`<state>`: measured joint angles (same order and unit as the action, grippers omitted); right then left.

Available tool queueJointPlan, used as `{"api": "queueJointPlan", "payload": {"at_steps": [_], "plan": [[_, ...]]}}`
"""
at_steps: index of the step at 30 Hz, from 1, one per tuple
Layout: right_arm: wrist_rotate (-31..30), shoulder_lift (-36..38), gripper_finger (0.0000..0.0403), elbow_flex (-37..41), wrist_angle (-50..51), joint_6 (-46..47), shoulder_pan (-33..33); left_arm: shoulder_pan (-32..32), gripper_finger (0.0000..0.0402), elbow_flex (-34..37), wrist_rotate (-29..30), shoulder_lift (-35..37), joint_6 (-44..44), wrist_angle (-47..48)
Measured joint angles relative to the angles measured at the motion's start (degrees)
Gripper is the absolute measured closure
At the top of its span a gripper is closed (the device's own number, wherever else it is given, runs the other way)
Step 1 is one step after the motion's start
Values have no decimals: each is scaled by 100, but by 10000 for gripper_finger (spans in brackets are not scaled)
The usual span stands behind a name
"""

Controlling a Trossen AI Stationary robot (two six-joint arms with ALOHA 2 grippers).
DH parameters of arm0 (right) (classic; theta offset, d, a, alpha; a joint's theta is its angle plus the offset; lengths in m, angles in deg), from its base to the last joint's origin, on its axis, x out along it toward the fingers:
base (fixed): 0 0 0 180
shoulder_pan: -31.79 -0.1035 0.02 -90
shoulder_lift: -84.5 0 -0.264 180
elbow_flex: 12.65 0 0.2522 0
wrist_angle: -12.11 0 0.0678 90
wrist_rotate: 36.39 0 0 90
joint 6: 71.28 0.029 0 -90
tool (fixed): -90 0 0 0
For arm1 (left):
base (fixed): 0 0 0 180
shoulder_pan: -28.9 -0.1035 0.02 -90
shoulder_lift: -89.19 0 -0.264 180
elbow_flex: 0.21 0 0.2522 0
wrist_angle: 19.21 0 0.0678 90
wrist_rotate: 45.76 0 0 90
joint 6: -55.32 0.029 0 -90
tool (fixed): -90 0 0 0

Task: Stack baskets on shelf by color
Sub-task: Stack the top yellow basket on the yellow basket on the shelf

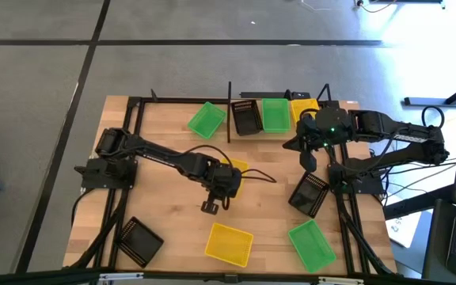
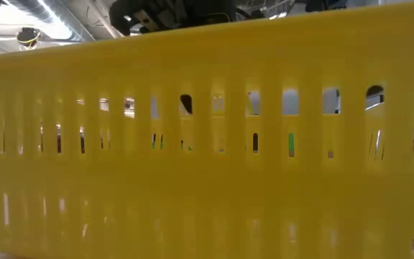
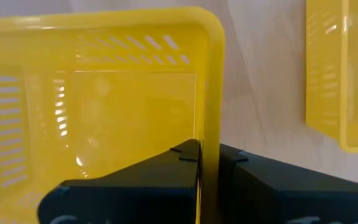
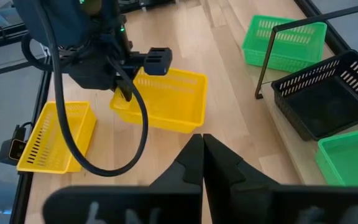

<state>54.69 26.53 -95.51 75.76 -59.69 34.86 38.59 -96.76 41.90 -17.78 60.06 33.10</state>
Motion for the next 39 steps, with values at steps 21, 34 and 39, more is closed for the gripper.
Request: {"api": "queueJointPlan", "payload": {"at_steps": [21, 34, 39], "plan": [[-9, 0, 403, 0, 7, -3, 0, 12, 401, 75, 16, -495, -457, -17], [-7, 0, 403, 0, 7, -38, 0, 56, 382, 76, 176, -494, -468, -27], [-7, 0, 403, 0, 7, -30, 0, 58, 347, 74, 172, -494, -471, -28]]}}
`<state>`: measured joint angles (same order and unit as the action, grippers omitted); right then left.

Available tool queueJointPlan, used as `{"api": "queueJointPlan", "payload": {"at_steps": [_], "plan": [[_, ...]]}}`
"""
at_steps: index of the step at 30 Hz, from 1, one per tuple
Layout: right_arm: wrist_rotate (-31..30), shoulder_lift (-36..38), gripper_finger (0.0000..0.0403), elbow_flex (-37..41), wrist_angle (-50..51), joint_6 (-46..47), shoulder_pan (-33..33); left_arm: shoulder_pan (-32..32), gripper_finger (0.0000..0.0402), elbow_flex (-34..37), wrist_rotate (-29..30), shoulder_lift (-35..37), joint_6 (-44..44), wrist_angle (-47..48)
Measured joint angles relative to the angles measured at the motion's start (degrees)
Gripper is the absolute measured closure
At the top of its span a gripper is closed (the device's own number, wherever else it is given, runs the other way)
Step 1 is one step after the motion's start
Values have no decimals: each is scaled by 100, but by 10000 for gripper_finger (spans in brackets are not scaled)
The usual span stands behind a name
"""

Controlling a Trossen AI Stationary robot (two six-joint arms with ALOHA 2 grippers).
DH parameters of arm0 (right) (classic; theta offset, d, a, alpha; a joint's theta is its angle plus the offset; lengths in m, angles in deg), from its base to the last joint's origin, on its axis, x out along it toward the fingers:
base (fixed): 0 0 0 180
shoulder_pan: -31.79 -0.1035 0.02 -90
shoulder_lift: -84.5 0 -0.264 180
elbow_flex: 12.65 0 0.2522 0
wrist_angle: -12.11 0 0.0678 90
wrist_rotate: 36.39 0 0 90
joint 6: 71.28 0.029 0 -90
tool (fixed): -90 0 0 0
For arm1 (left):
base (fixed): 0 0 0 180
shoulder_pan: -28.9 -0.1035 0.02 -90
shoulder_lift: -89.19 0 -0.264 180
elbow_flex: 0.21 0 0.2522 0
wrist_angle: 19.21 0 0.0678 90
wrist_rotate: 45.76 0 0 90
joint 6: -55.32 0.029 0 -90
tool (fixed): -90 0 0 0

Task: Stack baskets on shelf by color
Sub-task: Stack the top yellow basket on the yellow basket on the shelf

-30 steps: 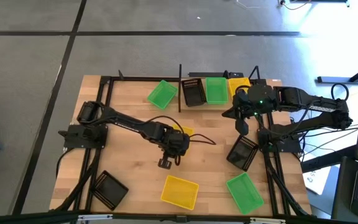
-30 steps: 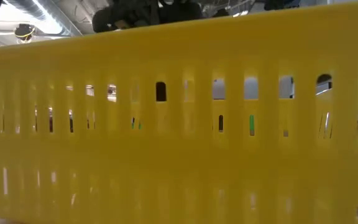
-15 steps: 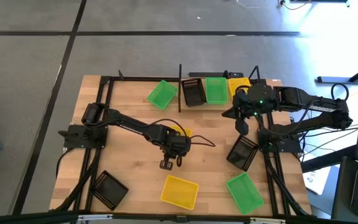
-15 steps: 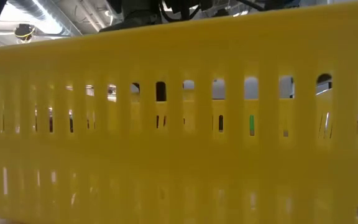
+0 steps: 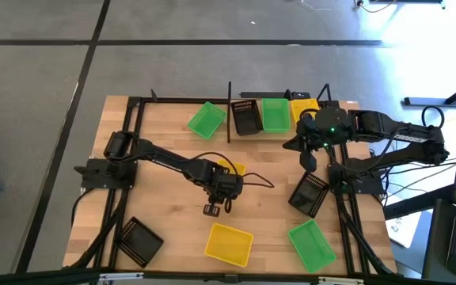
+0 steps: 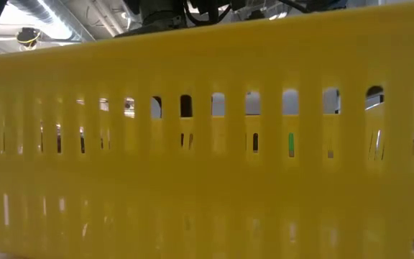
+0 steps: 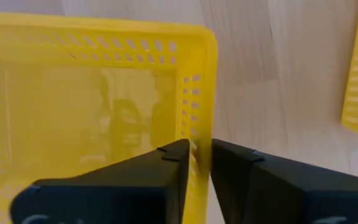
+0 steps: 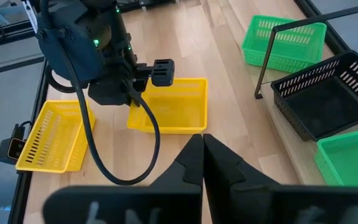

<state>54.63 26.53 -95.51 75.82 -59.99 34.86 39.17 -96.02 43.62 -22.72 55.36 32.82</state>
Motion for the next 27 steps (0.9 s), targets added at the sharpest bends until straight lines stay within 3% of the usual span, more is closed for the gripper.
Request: {"api": "queueJointPlan", "payload": {"at_steps": [8, 15, 27], "plan": [[7, 0, 403, 0, 0, 45, 0, 2, 339, -871, -9, 0, -587, 785], [29, 0, 403, 0, 0, -754, -6, 2, 343, -1891, 8, 6, -562, 1630], [-292, -43, 403, -405, -52, -1173, -430, -2, 343, -2113, 1514, 1063, -566, 2902]]}}
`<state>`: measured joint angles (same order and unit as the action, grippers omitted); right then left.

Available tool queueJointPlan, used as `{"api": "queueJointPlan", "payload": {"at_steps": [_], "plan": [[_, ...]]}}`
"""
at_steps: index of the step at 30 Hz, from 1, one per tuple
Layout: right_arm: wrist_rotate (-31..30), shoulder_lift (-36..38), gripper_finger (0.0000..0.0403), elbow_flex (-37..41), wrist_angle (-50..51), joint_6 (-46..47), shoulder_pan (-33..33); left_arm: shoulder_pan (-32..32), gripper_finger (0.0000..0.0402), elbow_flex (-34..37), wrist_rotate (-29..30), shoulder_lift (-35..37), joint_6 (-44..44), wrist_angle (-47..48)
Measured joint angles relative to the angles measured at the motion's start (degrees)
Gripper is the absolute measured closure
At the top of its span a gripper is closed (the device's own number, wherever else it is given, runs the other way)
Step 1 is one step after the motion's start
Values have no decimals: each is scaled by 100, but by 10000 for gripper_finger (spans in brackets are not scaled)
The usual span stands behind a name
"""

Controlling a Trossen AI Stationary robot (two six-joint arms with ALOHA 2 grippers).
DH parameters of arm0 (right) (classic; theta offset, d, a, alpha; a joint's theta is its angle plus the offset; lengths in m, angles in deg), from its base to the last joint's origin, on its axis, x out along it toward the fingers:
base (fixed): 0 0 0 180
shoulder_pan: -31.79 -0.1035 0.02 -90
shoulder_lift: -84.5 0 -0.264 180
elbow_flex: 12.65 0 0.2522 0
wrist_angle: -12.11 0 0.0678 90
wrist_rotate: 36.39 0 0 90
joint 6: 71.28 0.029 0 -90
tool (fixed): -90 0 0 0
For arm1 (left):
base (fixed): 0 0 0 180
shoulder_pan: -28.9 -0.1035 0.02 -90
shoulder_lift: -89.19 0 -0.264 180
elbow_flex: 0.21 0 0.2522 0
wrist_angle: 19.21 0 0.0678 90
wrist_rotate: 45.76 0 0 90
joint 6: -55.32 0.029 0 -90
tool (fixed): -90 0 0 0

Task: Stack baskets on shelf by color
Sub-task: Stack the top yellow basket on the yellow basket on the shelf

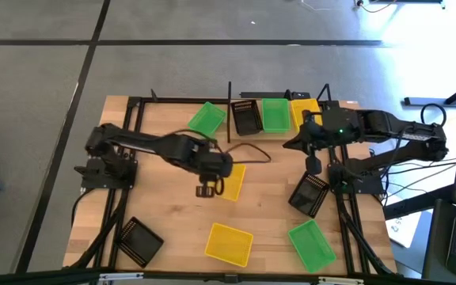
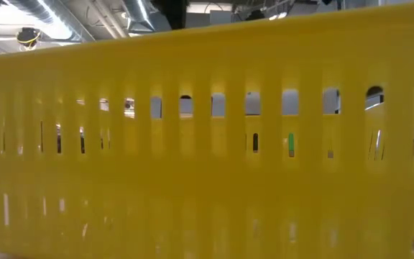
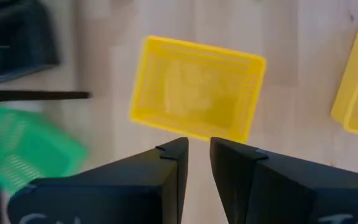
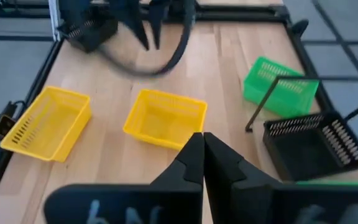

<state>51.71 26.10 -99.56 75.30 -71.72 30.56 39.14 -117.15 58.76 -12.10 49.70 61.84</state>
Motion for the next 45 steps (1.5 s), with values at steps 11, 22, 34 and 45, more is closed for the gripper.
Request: {"api": "queueJointPlan", "payload": {"at_steps": [11, 22, 34, 45], "plan": [[-122, -1487, 403, -1127, 155, -1215, -129, -112, 343, 0, 1153, 1202, -466, 425], [438, -2912, 389, -2328, 710, -2260, -101, -49, 343, 2, 1236, 1918, -1083, 639], [451, -3540, 303, -2249, 1069, -2990, -87, 242, 343, 4, 1241, 2005, -1270, 780], [1061, -4632, 307, -2115, 1119, -4378, -170, 387, 343, 4, 1242, 2002, -1188, 778]]}}
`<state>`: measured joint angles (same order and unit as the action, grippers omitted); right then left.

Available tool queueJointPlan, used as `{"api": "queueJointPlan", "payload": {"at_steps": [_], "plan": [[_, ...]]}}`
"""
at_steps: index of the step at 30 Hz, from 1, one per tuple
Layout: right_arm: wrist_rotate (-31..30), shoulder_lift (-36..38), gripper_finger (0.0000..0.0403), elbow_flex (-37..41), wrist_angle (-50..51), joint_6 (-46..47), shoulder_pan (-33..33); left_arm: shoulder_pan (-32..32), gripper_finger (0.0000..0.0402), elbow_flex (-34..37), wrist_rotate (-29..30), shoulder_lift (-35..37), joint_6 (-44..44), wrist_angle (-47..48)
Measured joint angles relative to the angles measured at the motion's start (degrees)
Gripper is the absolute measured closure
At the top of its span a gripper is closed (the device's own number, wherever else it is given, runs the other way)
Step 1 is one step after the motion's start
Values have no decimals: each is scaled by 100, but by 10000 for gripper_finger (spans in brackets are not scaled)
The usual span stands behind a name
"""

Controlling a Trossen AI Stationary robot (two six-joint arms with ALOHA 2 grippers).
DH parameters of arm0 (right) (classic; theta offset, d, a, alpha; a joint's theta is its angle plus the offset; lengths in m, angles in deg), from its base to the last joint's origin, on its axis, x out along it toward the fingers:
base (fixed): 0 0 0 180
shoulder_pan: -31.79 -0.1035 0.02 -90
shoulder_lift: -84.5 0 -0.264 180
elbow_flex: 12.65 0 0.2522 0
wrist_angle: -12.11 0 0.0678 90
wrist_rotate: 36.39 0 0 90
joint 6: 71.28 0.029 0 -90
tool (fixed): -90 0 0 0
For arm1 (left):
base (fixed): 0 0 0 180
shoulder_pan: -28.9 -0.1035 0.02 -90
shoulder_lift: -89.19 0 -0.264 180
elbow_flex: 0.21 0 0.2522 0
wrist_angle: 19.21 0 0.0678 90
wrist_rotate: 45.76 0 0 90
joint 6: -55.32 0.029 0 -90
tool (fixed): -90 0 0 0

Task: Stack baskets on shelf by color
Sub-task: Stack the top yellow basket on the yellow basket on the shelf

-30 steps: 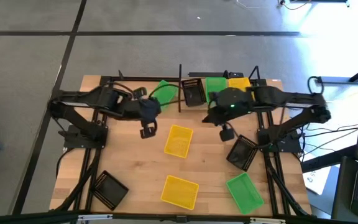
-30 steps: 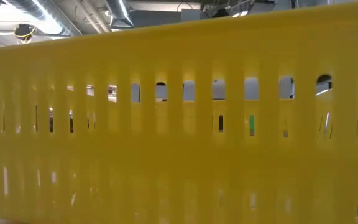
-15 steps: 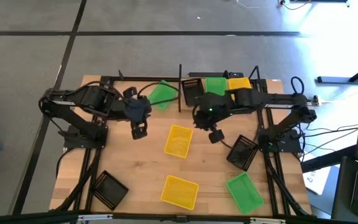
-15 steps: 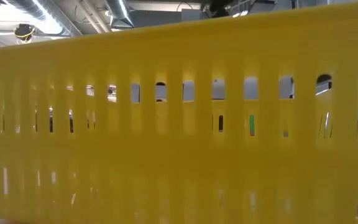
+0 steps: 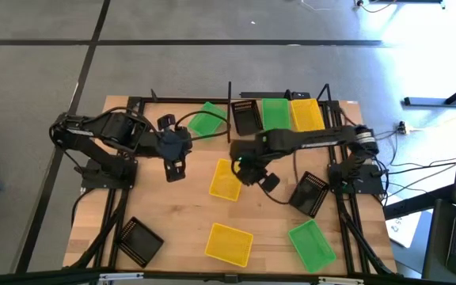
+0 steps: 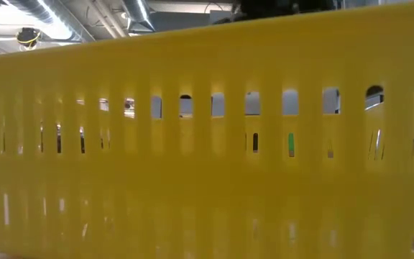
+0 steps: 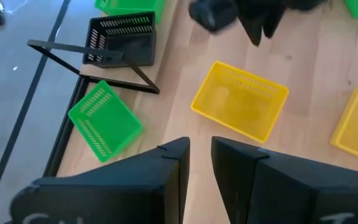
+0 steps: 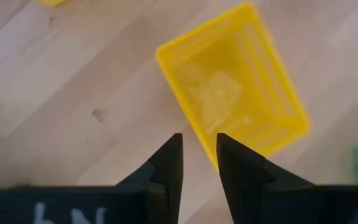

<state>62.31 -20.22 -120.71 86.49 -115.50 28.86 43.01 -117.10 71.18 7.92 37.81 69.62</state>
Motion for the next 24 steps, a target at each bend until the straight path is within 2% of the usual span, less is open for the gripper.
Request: {"api": "queueJointPlan", "payload": {"at_steps": [6, 12, 24], "plan": [[-38, -563, 309, 2, -9, -749, -133, -2, 343, 0, 0, 0, 7, 0], [-851, -892, 309, 9, -157, -1255, -222, -2, 343, 0, 0, 0, 8, 1], [-848, -1037, 309, 8, -330, -1651, -208, -2, 343, 0, 0, -2, 1, 0]]}}
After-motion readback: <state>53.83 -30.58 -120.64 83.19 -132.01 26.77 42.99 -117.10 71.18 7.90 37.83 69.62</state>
